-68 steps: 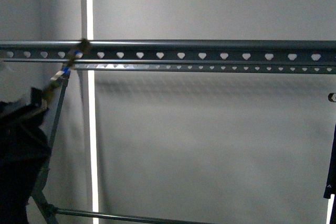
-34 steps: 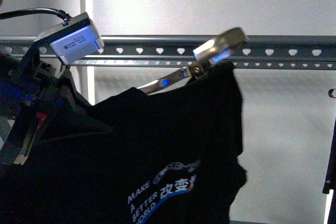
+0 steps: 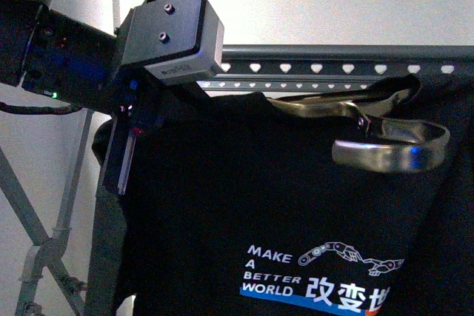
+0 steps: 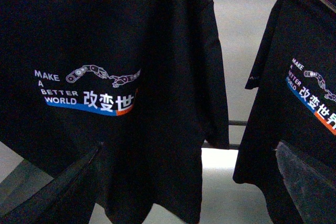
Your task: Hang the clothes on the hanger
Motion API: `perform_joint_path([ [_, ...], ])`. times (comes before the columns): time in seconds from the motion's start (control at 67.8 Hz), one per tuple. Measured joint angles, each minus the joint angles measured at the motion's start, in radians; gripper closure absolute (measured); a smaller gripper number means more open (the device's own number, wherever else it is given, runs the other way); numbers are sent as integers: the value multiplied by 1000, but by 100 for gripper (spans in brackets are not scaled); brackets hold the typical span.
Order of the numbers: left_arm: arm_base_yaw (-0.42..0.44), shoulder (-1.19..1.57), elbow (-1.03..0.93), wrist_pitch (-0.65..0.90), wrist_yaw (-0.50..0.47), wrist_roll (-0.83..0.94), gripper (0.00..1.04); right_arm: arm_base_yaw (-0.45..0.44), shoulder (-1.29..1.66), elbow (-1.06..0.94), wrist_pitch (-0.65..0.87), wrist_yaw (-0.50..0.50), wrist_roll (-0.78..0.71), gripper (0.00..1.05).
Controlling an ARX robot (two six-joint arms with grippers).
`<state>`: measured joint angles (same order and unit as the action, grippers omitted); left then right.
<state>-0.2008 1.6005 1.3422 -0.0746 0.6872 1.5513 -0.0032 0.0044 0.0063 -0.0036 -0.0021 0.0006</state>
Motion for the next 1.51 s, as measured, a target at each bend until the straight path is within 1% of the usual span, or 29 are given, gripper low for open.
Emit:
perform_joint_path([
  [0.133,-11,8,1,11,-29,22,101,0,0,0,0,0,0,7],
  [0.679,-11,8,1,11,-34,37,101,-2,1,0,-1,-10,0,7],
  [0.694,-11,8,1,11,-34,37,101,-7,6,1,-5,-31,-4,7],
  [0.708,-11,8,1,11,-34,37,101,-31,24,11,-17,-108,-20,7],
  [0.723,-11,8,1,11,-34,37,101,-86,81,27,-11,-249,-45,7],
  [0.767,-11,8,1,11,-35,37,101,-149,164,54,21,-391,-82,7],
  [0.782,-11,8,1,11,-37,37,101,-188,223,76,53,-470,-116,7],
  [0.841,-12,8,1,12,-35,37,101,-253,340,127,124,-597,-177,7],
  [0.856,-13,8,1,12,-35,37,101,-279,395,156,156,-645,-201,7],
  [0.915,-15,8,1,12,-34,37,101,-310,523,237,212,-735,-289,7],
  [0.974,-15,9,1,12,-34,37,101,-313,610,304,212,-772,-365,7],
  [0.989,-14,9,1,12,-34,37,101,-313,650,337,201,-779,-418,7],
  [1.092,-10,9,1,12,-35,38,101,-292,790,460,166,-756,-591,7],
  [1.107,-10,9,1,12,-36,39,101,-284,823,491,156,-748,-654,7],
  [1.121,-11,9,1,12,-36,39,101,-280,838,505,154,-743,-665,7],
  [1.166,-11,9,1,12,-36,39,101,-262,895,561,154,-720,-784,7],
  [1.21,-11,9,1,12,-36,39,101,-245,934,603,153,-702,-849,7],
  [1.254,-12,9,1,12,-36,40,101,-221,982,660,143,-682,-964,7],
  [1.328,-13,10,1,12,-36,40,101,-154,1083,790,128,-628,-1174,7],
  [1.343,-13,10,1,12,-36,40,101,-148,1092,801,127,-623,-1181,7],
  [1.387,-13,10,1,12,-36,40,101,-108,1142,867,113,-595,-1266,7],
  [1.505,-11,10,1,12,-37,40,101,-33,1254,999,55,-554,-1349,7],
])
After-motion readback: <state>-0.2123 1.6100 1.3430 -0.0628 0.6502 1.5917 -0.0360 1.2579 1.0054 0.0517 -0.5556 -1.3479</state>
